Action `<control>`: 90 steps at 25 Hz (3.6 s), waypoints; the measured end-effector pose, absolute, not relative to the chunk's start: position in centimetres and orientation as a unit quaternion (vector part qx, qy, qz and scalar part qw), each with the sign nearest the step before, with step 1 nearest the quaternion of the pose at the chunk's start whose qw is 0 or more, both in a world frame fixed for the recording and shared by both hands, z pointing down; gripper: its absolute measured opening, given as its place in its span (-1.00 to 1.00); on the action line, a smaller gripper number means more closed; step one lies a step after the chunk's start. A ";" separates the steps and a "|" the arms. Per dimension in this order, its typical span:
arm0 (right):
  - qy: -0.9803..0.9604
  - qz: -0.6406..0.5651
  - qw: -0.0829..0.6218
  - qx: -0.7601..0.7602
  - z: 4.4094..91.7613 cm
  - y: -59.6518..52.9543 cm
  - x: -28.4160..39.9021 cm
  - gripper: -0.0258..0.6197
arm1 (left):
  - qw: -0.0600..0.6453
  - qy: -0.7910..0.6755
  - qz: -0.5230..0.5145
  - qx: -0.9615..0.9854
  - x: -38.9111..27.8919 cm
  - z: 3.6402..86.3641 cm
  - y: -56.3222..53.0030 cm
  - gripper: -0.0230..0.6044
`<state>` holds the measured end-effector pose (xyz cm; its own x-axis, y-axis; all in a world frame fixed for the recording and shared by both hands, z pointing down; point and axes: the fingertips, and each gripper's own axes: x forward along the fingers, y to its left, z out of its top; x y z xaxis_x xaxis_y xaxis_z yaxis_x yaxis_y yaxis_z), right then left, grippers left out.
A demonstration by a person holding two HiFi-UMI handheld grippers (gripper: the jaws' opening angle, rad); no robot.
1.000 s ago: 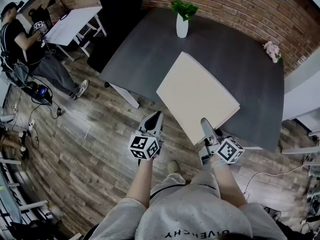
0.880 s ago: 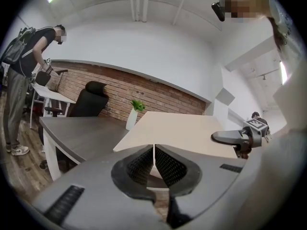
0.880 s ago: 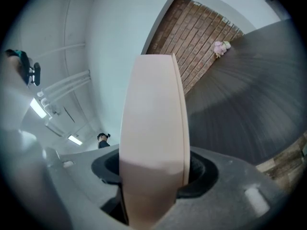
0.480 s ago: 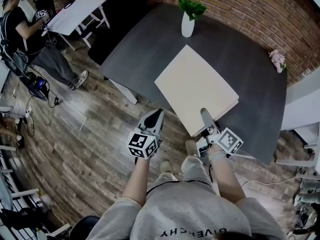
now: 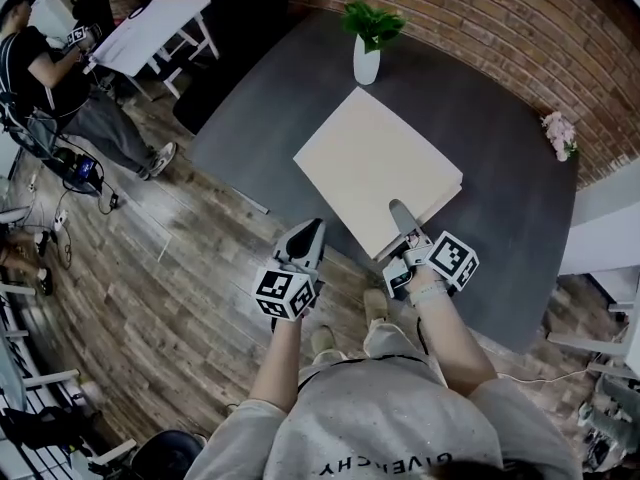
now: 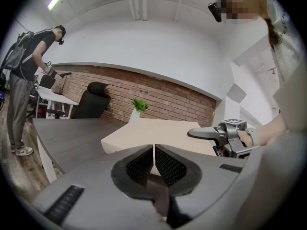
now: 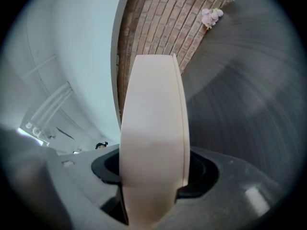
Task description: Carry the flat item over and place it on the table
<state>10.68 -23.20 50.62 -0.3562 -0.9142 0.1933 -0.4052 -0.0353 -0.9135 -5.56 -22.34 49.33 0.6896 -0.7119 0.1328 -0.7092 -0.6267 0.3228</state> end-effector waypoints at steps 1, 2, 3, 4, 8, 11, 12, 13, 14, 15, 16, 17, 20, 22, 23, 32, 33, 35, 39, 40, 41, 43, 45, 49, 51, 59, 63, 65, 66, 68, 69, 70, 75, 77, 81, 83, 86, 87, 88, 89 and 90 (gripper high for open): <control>0.644 -0.515 0.252 -0.506 50.8 -23.9 11.0 -0.06 | 0.177 -0.397 -0.003 0.900 -5.2 49.4 -22.6 -0.90; 0.642 -0.521 0.254 -0.502 51.0 -24.6 11.4 -0.06 | 0.177 -0.401 -0.002 0.899 -4.9 49.4 -22.9 -0.90; 0.639 -0.527 0.256 -0.498 51.2 -25.4 11.6 -0.06 | 0.176 -0.404 -0.001 0.898 -4.7 49.5 -23.1 -0.90; 0.636 -0.534 0.258 -0.495 51.4 -26.1 11.9 -0.06 | 0.175 -0.408 -0.001 0.896 -4.4 49.5 -23.4 -0.90; 0.621 -0.559 0.267 -0.480 52.3 -28.8 12.6 -0.06 | 0.170 -0.417 -0.002 0.893 -3.1 49.3 -24.4 -0.90; 0.608 -0.576 0.273 -0.473 53.1 -30.4 12.9 -0.06 | 0.171 -0.417 -0.001 0.892 -1.6 49.5 -25.1 -0.90; 0.604 -0.581 0.275 -0.471 53.3 -30.9 13.0 -0.05 | 0.172 -0.418 0.000 0.892 -1.1 49.7 -25.3 -0.90; 0.599 -0.586 0.277 -0.470 53.6 -31.4 13.0 -0.06 | 0.174 -0.418 0.002 0.891 -0.7 49.8 -25.5 -0.90; 0.595 -0.591 0.278 -0.468 53.8 -31.9 13.1 -0.06 | 0.175 -0.419 0.003 0.891 -0.4 49.8 -25.6 -0.90; 0.591 -0.596 0.279 -0.467 54.1 -32.3 13.0 -0.06 | 0.176 -0.420 0.005 0.891 -0.1 49.8 -25.7 -0.90; 0.587 -0.600 0.279 -0.465 54.3 -32.6 12.9 -0.06 | 0.176 -0.420 0.007 0.890 0.1 49.8 -25.8 -0.90; 0.584 -0.605 0.280 -0.463 54.5 -33.0 12.9 -0.06 | 0.176 -0.418 0.008 0.891 0.3 49.7 -25.8 -0.90; 0.574 -0.616 0.283 -0.459 55.2 -33.8 12.7 -0.05 | 0.175 -0.402 0.010 0.899 1.4 49.5 -25.5 -0.90; 0.568 -0.622 0.284 -0.458 55.8 -34.2 12.7 -0.04 | 0.176 -0.394 0.012 0.902 2.2 49.6 -25.2 -0.90; 0.565 -0.626 0.284 -0.457 56.0 -34.4 12.7 -0.04 | 0.177 -0.393 0.014 0.902 2.5 49.6 -25.1 -0.90; 0.562 -0.634 0.272 -0.456 57.5 -35.0 12.6 -0.01 | 0.196 -0.379 0.030 0.904 5.4 51.1 -24.5 -0.90; 0.561 -0.636 0.271 -0.455 57.6 -35.0 12.6 0.00 | 0.196 -0.375 0.036 0.905 5.8 51.3 -24.4 -0.90; 0.560 -0.637 0.270 -0.455 57.8 -34.9 12.6 0.00 | 0.194 -0.370 0.049 0.907 6.7 52.0 -24.1 -0.90; 0.565 -0.637 0.265 -0.453 58.1 -34.8 12.9 0.02 | 0.199 -0.368 0.048 0.907 7.6 52.6 -23.9 -0.90; 0.567 -0.638 0.263 -0.451 58.1 -34.8 13.0 0.02 | 0.200 -0.369 0.046 0.907 7.8 52.6 -23.8 -0.90; 0.568 -0.639 0.261 -0.449 58.2 -34.7 13.1 0.02 | 0.200 -0.369 0.046 0.907 8.0 52.7 -23.7 -0.90; 0.570 -0.640 0.258 -0.445 58.3 -34.6 13.3 0.03 | 0.200 -0.368 0.047 0.907 8.3 52.9 -23.6 -0.90; 0.576 -0.641 0.254 -0.440 58.4 -34.5 13.3 0.05 | 0.202 -0.367 0.046 0.907 8.5 53.0 -23.5 -0.90; 0.581 -0.642 0.248 -0.434 58.8 -34.4 13.6 0.06 | 0.205 -0.353 0.048 0.912 9.0 53.3 -23.4 -0.90; 0.583 -0.641 0.248 -0.433 58.9 -34.4 13.7 0.06 | 0.206 -0.344 0.048 0.915 9.2 53.4 -23.2 -0.90; 0.584 -0.659 0.238 -0.410 59.4 -33.8 13.3 0.07 | 0.201 -0.319 0.060 0.924 10.6 54.0 -22.7 -0.90; 0.600 -0.661 0.226 -0.389 59.0 -33.3 12.3 0.07 | 0.203 -0.321 0.058 0.923 10.7 54.1 -22.6 -0.90; 0.604 -0.665 0.219 -0.382 58.9 -32.8 11.9 0.07 | 0.204 -0.320 0.057 0.923 10.8 54.2 -22.4 -0.90; 0.605 -0.666 0.216 -0.379 58.8 -32.6 11.8 0.07 | 0.206 -0.320 0.056 0.923 10.8 54.2 -22.3 -0.90; 0.611 -0.670 0.208 -0.368 58.7 -32.1 11.5 0.10 | 0.211 -0.322 0.054 0.921 10.8 54.2 -22.3 -0.90; 0.616 -0.672 0.202 -0.360 58.7 -31.8 11.2 0.12 | 0.213 -0.325 0.052 0.920 10.8 54.3 -22.3 -0.90; 0.620 -0.674 0.195 -0.352 58.6 -31.5 10.8 0.12 | 0.216 -0.326 0.051 0.919 10.8 54.3 -22.4 -0.90; 0.635 -0.681 0.173 -0.322 58.5 -30.1 9.7 0.12 | 0.221 -0.332 0.049 0.916 11.2 54.6 -22.6 -0.90; 0.639 -0.684 0.166 -0.310 58.5 -29.5 9.3 0.12 | 0.222 -0.335 0.051 0.914 11.1 54.7 -22.7 -0.90; 0.638 -0.688 0.157 -0.306 58.7 -28.4 9.0 0.12 | 0.228 -0.340 0.051 0.911 11.1 55.1 -22.8 -0.90; 0.638 -0.689 0.158 -0.306 58.7 -27.9 9.1 0.12 | 0.232 -0.340 0.051 0.910 11.0 55.3 -22.7 -0.90; 0.637 -0.693 0.154 -0.301 58.9 -27.2 9.2 0.12 | 0.236 -0.340 0.054 0.909 11.2 55.5 -22.6 -0.90; 0.635 -0.695 0.152 -0.302 59.0 -27.0 9.3 0.12 | 0.237 -0.341 0.055 0.908 11.3 55.6 -22.5 -0.90; 0.632 -0.697 0.151 -0.302 59.1 -26.7 9.4 0.12 | 0.239 -0.341 0.055 0.908 11.4 55.6 -22.6 -0.90; 0.629 -0.699 0.151 -0.304 59.2 -26.5 9.6 0.12 | 0.240 -0.340 0.056 0.907 11.6 55.7 -22.6 -0.90; 0.625 -0.702 0.150 -0.307 59.4 -26.3 9.7 0.12 | 0.242 -0.339 0.057 0.907 11.7 55.8 -22.5 -0.90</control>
